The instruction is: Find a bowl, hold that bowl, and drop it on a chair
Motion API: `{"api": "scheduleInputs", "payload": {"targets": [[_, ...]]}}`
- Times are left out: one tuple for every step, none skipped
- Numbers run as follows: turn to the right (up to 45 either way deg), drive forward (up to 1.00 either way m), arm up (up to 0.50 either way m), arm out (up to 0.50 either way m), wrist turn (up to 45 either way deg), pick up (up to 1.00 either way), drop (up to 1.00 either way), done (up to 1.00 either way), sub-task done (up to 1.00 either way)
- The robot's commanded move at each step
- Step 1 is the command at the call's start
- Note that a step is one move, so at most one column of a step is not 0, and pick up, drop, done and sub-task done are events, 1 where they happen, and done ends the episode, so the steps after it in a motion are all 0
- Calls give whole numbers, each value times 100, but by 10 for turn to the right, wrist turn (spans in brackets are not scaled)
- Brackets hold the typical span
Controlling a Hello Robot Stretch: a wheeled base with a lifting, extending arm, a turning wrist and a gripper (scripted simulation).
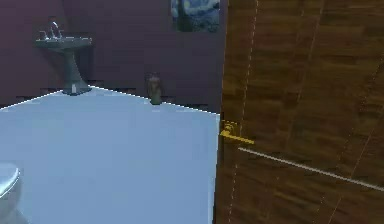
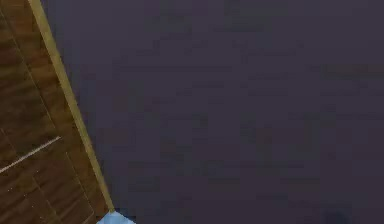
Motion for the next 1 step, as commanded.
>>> {"api": "scheduleInputs", "payload": {"targets": [[0,60,0,0,0,0,0,0,0]]}}
